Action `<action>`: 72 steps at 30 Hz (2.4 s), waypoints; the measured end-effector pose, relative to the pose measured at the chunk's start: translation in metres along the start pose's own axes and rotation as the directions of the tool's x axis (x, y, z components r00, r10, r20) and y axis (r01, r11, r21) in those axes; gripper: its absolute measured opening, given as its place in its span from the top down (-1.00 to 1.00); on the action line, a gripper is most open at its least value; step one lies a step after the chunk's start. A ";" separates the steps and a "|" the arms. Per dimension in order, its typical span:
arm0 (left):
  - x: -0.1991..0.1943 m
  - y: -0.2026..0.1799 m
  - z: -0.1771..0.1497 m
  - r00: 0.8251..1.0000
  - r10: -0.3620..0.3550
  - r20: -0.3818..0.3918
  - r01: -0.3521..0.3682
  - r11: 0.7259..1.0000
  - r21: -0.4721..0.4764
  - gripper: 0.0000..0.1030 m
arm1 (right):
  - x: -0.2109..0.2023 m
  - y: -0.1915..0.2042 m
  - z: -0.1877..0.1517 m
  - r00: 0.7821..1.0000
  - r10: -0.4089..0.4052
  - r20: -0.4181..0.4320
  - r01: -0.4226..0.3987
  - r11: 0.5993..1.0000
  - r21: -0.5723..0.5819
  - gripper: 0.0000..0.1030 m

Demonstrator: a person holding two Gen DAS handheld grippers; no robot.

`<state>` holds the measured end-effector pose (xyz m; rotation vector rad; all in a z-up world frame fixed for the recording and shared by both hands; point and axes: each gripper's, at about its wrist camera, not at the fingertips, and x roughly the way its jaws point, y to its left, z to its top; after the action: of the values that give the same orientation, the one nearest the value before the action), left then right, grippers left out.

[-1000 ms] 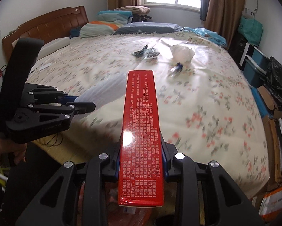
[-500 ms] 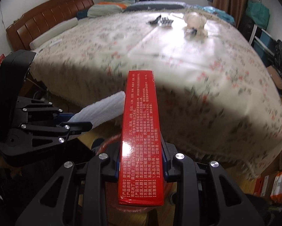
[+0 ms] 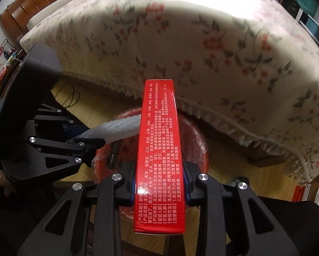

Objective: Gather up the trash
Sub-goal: 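Carry the foam sleeve and red box down over the red bin with both grippers, then open the left gripper to drop the foam sleeve while the right drops the red box, then raise both tools back over the bed toward the spray bottle and wrapper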

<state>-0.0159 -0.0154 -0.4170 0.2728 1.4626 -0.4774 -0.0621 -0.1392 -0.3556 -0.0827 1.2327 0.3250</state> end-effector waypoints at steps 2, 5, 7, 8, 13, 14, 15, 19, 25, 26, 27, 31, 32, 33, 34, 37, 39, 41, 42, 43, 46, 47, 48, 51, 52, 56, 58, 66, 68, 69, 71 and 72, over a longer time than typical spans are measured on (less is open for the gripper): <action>0.014 0.002 0.000 0.999 -0.008 -0.036 0.008 1.000 -0.008 0.64 | 0.009 -0.001 -0.002 1.000 0.004 -0.023 -0.004 1.000 0.006 0.41; 0.033 0.004 0.002 0.995 -0.014 -0.094 0.012 1.000 -0.016 0.64 | 0.019 -0.005 -0.004 0.999 0.008 -0.049 -0.008 1.000 0.013 0.41; 0.039 0.001 0.003 0.994 -0.013 -0.110 0.011 1.000 -0.019 0.63 | 0.026 -0.005 -0.005 0.998 0.011 -0.068 -0.010 1.000 0.017 0.41; 0.042 0.001 0.004 0.993 -0.014 -0.116 0.012 1.000 -0.022 0.62 | 0.028 -0.006 -0.006 0.997 0.012 -0.076 -0.010 1.000 0.020 0.41; 0.047 0.001 0.006 0.991 -0.018 -0.133 0.015 1.000 -0.024 0.33 | 0.034 -0.006 -0.008 0.996 0.014 -0.092 -0.012 1.000 0.024 0.41; 0.046 0.001 0.006 0.991 -0.019 -0.132 0.016 1.000 -0.023 0.27 | 0.035 -0.007 -0.008 0.995 0.015 -0.094 -0.013 1.000 0.025 0.41; 0.046 0.002 0.005 0.991 -0.018 -0.129 0.016 1.000 -0.023 0.16 | 0.036 -0.007 -0.008 0.995 0.017 -0.098 -0.015 1.000 0.026 0.41; 0.045 0.003 0.006 0.992 -0.018 -0.125 0.014 1.000 -0.027 0.06 | 0.043 -0.009 -0.009 0.993 0.026 -0.114 -0.022 0.999 0.036 0.41; 0.032 0.007 0.008 0.997 -0.019 -0.073 0.015 0.998 -0.054 -0.32 | 0.063 -0.016 -0.010 0.988 0.047 -0.145 -0.040 0.998 0.050 0.41; 0.029 0.007 0.008 0.998 -0.018 -0.060 0.014 0.998 -0.061 -0.34 | 0.068 -0.016 -0.009 0.988 0.045 -0.151 -0.039 0.998 0.044 0.41; 0.027 0.009 0.008 0.999 -0.019 -0.050 0.016 0.997 -0.070 -0.35 | 0.073 -0.014 -0.009 0.987 0.042 -0.157 -0.037 0.999 0.034 0.41; 0.025 0.013 0.007 0.999 -0.025 -0.041 0.021 0.995 -0.095 -0.36 | 0.090 -0.008 -0.006 0.981 0.035 -0.191 -0.034 0.999 0.005 0.41; 0.025 0.014 0.007 0.999 -0.025 -0.039 0.021 0.995 -0.099 -0.36 | 0.093 -0.008 -0.006 0.980 0.036 -0.197 -0.036 0.999 0.002 0.41; 0.024 0.015 0.007 0.999 -0.027 -0.037 0.023 0.994 -0.105 -0.36 | 0.096 -0.007 -0.006 0.978 0.037 -0.205 -0.038 0.999 -0.001 0.41; 0.023 0.016 0.007 0.999 -0.029 -0.035 0.025 0.994 -0.109 -0.36 | 0.097 -0.006 -0.006 0.977 0.037 -0.210 -0.039 0.999 -0.002 0.41; 0.024 0.018 0.007 0.999 -0.030 -0.031 0.026 0.993 -0.119 -0.38 | 0.098 -0.003 -0.006 0.974 0.041 -0.223 -0.044 0.999 -0.007 0.41; 0.023 0.019 0.007 0.999 -0.029 -0.028 0.025 0.992 -0.123 -0.40 | 0.097 -0.001 -0.006 0.973 0.047 -0.227 -0.050 0.999 -0.011 0.40; 0.024 0.020 0.007 0.999 -0.028 -0.026 0.024 0.992 -0.124 -0.43 | 0.096 -0.001 -0.008 0.973 0.046 -0.226 -0.050 0.999 -0.014 0.39; 0.023 0.020 0.007 0.999 -0.027 -0.025 0.024 0.992 -0.125 -0.46 | 0.097 0.000 -0.008 0.973 0.049 -0.226 -0.054 0.998 -0.015 0.39; 0.023 0.020 0.007 0.999 -0.026 -0.023 0.023 0.992 -0.126 -0.48 | 0.097 0.000 -0.007 0.973 0.051 -0.226 -0.056 0.998 -0.016 0.39; 0.023 0.021 0.007 0.999 -0.026 -0.022 0.023 0.991 -0.129 -0.48 | 0.096 0.001 -0.007 0.973 0.050 -0.224 -0.055 0.998 -0.020 0.38; 0.023 0.020 0.007 0.999 -0.026 -0.021 0.022 0.991 -0.130 -0.48 | 0.096 0.001 -0.007 0.974 0.049 -0.223 -0.055 0.998 -0.021 0.35; 0.023 0.020 0.007 0.999 -0.026 -0.021 0.023 0.991 -0.130 -0.48 | 0.096 0.001 -0.007 0.974 0.048 -0.222 -0.054 0.998 -0.021 0.33; 0.023 0.021 0.007 0.999 -0.025 -0.021 0.022 0.991 -0.131 -0.48 | 0.095 0.001 -0.007 0.975 0.047 -0.219 -0.053 0.998 -0.021 0.19; 0.023 0.021 0.007 0.999 -0.026 -0.022 0.023 0.991 -0.132 -0.48 | 0.095 0.001 -0.007 0.975 0.047 -0.219 -0.053 0.998 -0.021 0.17; 0.023 0.022 0.008 0.999 -0.028 -0.021 0.025 0.990 -0.140 -0.48 | 0.093 0.001 -0.006 0.977 0.044 -0.207 -0.049 0.999 -0.023 -0.20; 0.023 0.023 0.008 0.999 -0.028 -0.020 0.025 0.989 -0.143 -0.48 | 0.091 0.001 -0.005 0.980 0.039 -0.196 -0.044 0.999 -0.023 -0.30; 0.012 0.030 0.008 0.999 -0.031 0.029 0.036 0.982 -0.184 -0.56 | 0.072 -0.007 0.000 0.991 0.011 -0.130 -0.009 1.000 0.014 -0.81; 0.004 0.031 0.008 0.997 -0.037 0.061 0.048 0.981 -0.189 -0.56 | 0.062 -0.009 0.003 0.995 -0.023 -0.100 0.026 0.999 0.028 -0.88; -0.002 0.031 0.008 0.996 -0.031 0.082 0.046 0.981 -0.187 -0.56 | 0.053 -0.012 0.005 0.996 -0.049 -0.075 0.052 0.998 0.040 -0.90; -0.014 0.028 0.008 0.992 0.004 0.124 0.019 0.983 -0.182 -0.56 | 0.041 -0.017 0.007 0.997 -0.069 -0.040 0.071 0.995 0.065 -0.90; -0.024 0.025 0.009 0.988 0.033 0.150 -0.008 0.986 -0.167 -0.59 | 0.030 -0.021 0.010 0.997 -0.081 -0.010 0.082 0.992 0.094 -0.90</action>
<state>0.0033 0.0059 -0.3952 0.1156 1.3402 -0.3492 -0.0380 -0.1512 -0.3832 -0.0528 1.2457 0.1957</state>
